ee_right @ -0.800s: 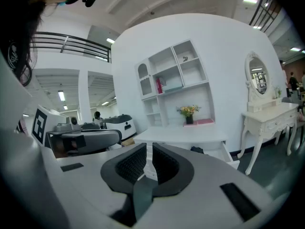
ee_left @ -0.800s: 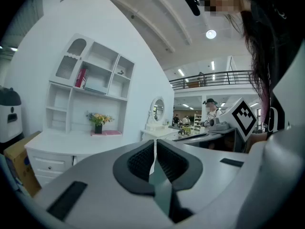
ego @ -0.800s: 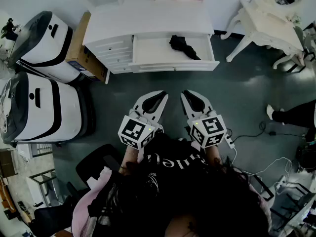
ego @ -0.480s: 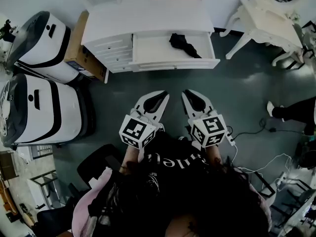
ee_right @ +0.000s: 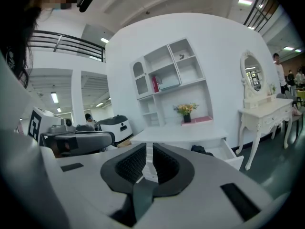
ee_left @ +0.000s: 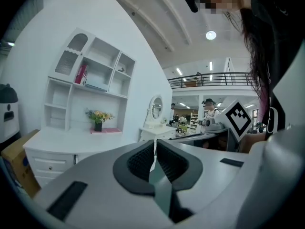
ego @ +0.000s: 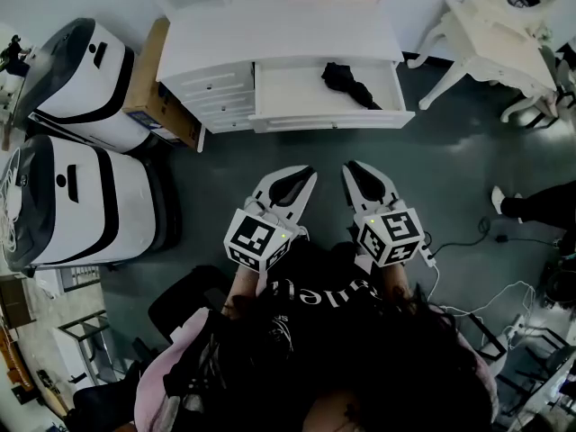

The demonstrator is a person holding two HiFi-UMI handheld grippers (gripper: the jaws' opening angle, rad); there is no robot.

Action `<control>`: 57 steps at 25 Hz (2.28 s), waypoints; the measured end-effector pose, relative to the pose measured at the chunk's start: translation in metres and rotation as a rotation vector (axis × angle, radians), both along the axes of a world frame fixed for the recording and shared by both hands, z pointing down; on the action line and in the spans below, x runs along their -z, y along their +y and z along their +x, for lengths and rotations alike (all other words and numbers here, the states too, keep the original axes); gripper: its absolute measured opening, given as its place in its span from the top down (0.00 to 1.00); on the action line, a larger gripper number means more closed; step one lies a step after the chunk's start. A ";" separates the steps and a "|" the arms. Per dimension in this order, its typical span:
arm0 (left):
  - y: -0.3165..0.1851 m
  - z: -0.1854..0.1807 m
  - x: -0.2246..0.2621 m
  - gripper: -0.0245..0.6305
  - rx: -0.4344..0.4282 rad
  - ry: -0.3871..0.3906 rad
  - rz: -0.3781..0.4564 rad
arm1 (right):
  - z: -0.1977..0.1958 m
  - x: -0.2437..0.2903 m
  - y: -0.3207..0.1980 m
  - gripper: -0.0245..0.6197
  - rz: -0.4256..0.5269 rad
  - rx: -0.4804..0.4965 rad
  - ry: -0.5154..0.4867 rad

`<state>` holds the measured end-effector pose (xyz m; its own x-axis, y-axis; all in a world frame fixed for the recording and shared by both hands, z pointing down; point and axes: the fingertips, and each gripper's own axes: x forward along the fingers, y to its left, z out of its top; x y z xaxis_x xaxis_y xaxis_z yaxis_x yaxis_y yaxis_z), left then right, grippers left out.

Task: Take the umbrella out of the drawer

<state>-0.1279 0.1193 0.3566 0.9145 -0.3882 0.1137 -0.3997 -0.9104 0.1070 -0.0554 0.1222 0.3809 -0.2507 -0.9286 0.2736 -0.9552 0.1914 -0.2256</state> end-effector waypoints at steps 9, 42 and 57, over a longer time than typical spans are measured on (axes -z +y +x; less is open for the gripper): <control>-0.031 -0.013 -0.010 0.93 0.007 0.019 -0.035 | -0.001 -0.017 -0.026 0.86 -0.038 -0.035 0.007; -0.198 0.222 -0.022 0.93 0.155 -0.068 -0.060 | 0.220 -0.050 -0.206 0.86 -0.103 0.176 -0.048; -0.240 0.233 -0.039 0.93 0.154 -0.103 -0.093 | 0.232 -0.080 -0.246 0.86 -0.161 0.211 -0.013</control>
